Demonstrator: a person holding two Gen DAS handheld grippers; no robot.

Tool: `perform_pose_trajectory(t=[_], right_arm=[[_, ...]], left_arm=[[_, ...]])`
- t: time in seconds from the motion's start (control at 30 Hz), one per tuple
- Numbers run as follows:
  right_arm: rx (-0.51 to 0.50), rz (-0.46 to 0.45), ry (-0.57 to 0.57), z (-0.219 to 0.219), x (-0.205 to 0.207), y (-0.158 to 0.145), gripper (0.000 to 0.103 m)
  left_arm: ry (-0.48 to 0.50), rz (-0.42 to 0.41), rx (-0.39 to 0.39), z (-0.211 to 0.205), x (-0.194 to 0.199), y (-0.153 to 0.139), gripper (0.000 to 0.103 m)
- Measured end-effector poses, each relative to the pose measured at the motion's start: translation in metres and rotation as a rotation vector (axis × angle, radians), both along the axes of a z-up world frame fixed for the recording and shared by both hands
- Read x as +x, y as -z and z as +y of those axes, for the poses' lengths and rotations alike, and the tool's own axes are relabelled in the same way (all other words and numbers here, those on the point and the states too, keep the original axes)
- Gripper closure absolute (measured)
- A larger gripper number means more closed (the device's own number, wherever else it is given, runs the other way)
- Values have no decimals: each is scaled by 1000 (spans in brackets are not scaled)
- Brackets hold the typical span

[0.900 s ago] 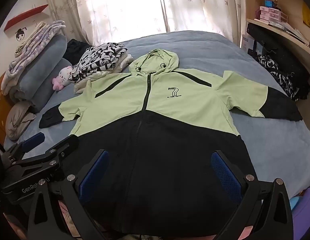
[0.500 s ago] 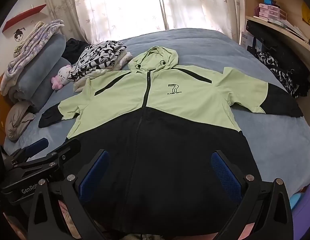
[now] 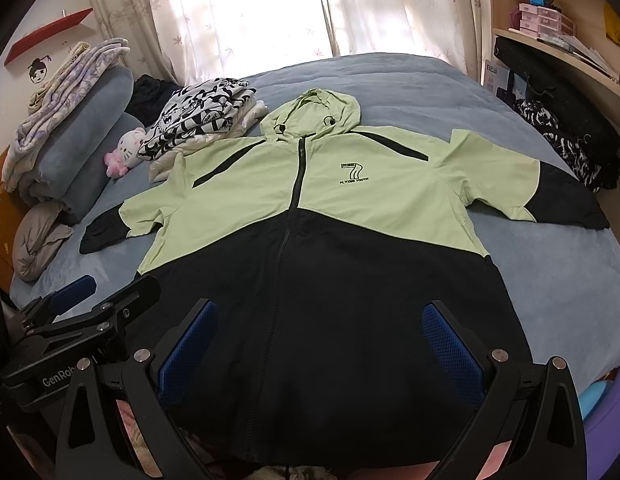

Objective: Fold large clothes

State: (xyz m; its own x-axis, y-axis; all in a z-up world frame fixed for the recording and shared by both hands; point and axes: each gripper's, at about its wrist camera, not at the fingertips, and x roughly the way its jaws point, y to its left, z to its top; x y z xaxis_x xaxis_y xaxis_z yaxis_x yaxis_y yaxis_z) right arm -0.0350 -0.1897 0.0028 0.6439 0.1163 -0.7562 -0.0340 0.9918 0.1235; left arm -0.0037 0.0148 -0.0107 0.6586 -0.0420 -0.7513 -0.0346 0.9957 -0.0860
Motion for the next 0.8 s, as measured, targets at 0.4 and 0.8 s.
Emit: perform_pose_trajectory(t=[0.4, 0.8], right_arm=[[8, -23, 2, -3, -9, -5, 0], [14, -38, -11, -1, -18, -6, 0]], left_arm=[[16, -38, 3, -5, -9, -11, 4], [9, -44, 10, -3, -15, -17, 4]])
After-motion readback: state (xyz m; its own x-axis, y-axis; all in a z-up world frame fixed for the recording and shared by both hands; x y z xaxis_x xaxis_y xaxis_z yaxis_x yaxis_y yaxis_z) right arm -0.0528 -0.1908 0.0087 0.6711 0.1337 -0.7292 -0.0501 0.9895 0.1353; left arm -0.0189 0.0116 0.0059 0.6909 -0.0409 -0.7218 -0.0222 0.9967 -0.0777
